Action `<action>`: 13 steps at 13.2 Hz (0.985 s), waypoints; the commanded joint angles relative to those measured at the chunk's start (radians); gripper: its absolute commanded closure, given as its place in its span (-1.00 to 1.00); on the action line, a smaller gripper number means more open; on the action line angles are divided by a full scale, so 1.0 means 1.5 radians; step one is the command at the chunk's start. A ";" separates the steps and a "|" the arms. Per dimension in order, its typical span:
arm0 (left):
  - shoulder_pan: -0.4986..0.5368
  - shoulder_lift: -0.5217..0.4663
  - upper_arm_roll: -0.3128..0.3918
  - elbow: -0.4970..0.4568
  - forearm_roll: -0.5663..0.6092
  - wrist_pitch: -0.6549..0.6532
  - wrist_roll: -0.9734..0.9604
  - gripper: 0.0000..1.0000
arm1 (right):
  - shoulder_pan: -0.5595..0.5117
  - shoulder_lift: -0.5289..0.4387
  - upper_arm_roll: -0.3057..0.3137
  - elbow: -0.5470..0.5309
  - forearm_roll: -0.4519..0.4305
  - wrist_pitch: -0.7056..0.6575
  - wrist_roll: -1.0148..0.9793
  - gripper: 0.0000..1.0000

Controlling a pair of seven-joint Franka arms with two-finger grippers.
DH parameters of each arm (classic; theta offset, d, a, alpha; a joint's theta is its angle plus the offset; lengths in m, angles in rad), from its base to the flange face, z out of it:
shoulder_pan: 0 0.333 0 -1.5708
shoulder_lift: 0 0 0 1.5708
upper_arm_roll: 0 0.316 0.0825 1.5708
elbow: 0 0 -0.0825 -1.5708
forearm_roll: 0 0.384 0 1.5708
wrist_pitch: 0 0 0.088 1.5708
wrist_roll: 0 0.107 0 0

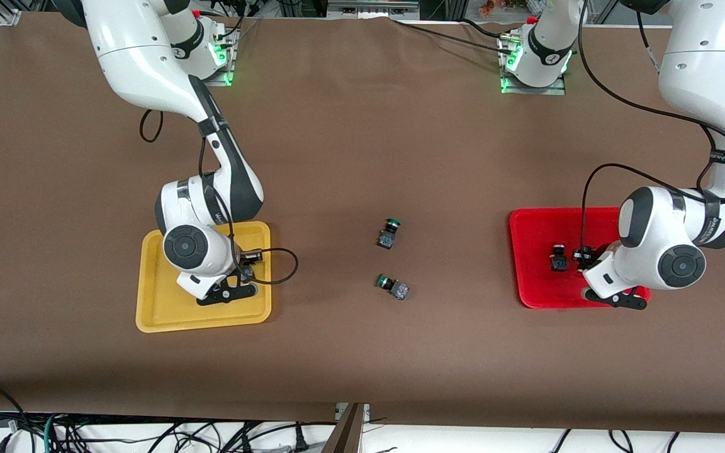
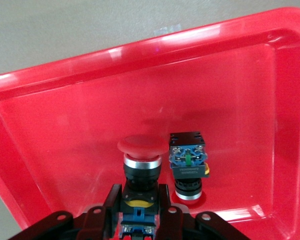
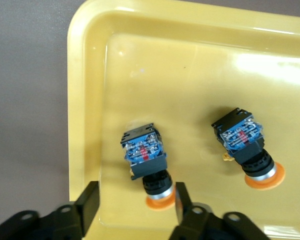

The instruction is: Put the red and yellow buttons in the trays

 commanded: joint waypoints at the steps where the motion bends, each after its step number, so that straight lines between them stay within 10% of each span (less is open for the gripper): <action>1: 0.005 -0.008 -0.009 -0.005 0.014 0.003 0.007 -1.00 | -0.004 -0.027 -0.002 0.001 0.005 -0.002 -0.023 -0.99; 8: -0.002 -0.161 -0.039 0.024 0.008 -0.042 0.010 -1.00 | -0.027 -0.224 -0.010 -0.007 0.019 -0.165 -0.005 -0.99; 13: -0.003 -0.217 -0.054 0.239 -0.072 -0.326 0.005 -1.00 | -0.030 -0.445 -0.020 -0.170 0.010 -0.210 -0.009 -0.99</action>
